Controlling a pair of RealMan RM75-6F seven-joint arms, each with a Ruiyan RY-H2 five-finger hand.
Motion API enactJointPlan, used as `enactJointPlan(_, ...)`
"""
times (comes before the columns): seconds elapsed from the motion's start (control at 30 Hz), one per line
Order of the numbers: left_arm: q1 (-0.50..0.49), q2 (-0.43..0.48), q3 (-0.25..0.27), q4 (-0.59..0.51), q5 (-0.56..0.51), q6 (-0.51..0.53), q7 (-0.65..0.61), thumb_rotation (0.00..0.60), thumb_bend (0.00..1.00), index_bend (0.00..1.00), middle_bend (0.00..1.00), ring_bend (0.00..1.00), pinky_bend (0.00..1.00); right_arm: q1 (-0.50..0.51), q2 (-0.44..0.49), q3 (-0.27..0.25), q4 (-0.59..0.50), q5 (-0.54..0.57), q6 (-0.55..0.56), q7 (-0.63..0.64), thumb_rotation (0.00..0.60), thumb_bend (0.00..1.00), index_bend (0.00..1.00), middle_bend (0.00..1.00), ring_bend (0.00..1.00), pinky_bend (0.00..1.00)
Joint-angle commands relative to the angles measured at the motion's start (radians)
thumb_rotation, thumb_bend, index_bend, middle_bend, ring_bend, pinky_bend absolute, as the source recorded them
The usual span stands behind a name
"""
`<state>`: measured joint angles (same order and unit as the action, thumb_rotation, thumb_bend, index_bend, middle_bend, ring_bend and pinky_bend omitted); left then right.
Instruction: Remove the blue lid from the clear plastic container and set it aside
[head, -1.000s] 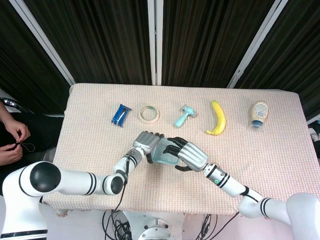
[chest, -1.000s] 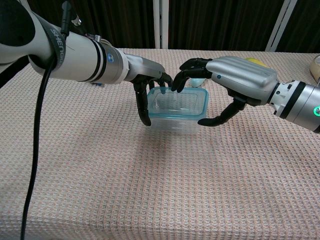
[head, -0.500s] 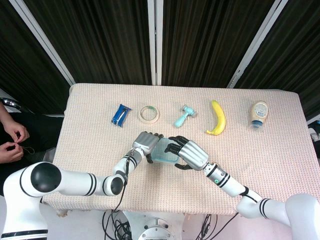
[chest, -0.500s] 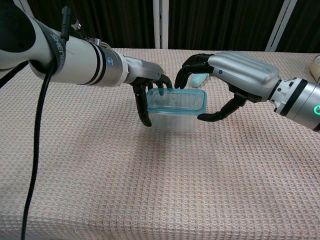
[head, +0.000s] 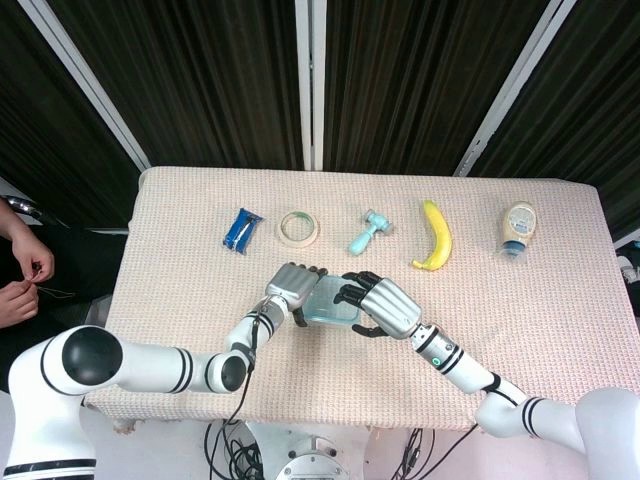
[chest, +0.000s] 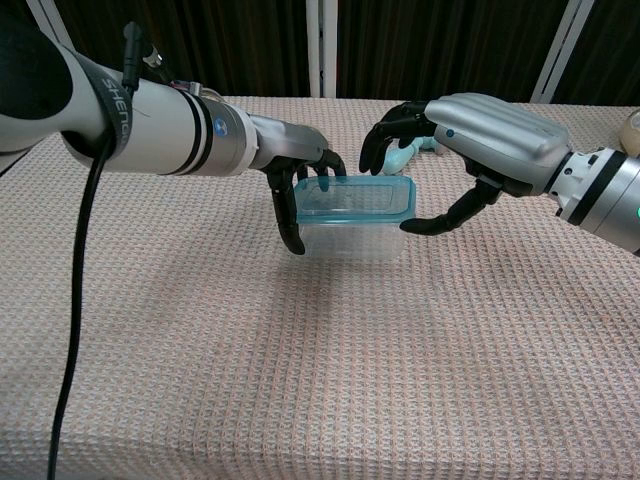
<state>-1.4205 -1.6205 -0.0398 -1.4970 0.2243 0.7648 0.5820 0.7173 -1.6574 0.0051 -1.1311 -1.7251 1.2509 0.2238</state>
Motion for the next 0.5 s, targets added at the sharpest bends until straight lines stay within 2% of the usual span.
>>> enactJointPlan(0.03,0.002,-0.003,-0.001,0.002,0.003,0.001,0.002,0.6,0.0,0.19,0.29,0.18,0.21,-0.001,0.002,0.001,-0.005,0.002,0.0,0.0,0.6,0.37,0.37,0.36,0.19,0.3)
enactJointPlan(0.5,0.025,0.008,-0.024,-0.014,0.021,-0.016,-0.012,0.6,0.0,0.19,0.29,0.18,0.21,-0.004,-0.013,0.002,0.007,-0.003,0.008,-0.034,0.6,0.46,0.43,0.4,0.25,0.39)
